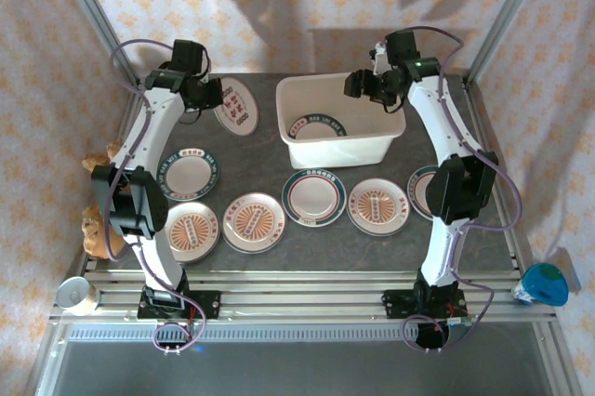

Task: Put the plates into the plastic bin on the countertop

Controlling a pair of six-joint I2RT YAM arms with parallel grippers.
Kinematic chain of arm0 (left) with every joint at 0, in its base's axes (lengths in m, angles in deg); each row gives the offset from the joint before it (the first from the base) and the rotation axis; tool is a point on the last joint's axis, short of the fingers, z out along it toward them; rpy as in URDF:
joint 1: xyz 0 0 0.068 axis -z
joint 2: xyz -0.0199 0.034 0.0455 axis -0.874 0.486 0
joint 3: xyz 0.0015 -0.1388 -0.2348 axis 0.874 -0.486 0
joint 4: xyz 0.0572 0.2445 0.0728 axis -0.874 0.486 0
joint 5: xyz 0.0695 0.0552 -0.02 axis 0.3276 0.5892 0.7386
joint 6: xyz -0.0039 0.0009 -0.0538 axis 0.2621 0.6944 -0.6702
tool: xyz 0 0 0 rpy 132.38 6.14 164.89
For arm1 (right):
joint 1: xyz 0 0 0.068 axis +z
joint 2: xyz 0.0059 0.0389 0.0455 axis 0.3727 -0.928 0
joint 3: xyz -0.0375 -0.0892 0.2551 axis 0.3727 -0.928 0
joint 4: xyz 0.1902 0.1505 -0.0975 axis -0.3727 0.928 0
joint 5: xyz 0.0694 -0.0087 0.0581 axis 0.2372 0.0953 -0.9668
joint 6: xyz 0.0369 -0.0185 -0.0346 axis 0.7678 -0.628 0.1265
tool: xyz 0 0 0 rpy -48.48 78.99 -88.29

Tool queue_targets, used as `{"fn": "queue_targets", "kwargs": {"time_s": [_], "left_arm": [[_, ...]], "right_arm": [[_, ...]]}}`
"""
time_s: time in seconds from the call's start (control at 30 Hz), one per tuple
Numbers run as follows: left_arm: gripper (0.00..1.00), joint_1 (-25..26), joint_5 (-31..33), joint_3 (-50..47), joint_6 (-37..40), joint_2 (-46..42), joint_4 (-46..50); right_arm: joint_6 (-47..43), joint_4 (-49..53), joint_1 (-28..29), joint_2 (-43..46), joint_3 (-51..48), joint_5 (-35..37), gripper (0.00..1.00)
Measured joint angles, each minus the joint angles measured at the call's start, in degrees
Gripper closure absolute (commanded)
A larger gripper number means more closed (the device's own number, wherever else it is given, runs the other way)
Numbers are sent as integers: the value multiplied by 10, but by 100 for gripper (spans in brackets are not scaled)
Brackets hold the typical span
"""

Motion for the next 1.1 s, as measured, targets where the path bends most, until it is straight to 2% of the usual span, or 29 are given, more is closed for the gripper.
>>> {"fn": "queue_targets", "kwargs": {"time_s": [0.3,0.57,0.77,0.97,1.1], "left_arm": [[100,0,-27,60,-61,-4,-72],[100,5,-130,74,-152,-5,-168],[100,42,-215,92,-193,7,-228],[100,87,-259,99,-201,33,-240],[100,97,-272,99,-203,41,-241]], "right_arm": [[7,-2,-12,-4,36,-50,26],[7,-20,-18,-4,64,-96,26],[11,-66,-18,0,48,-137,27],[28,-122,-18,24,4,-162,29],[44,-151,-18,42,-26,-165,32]]}}
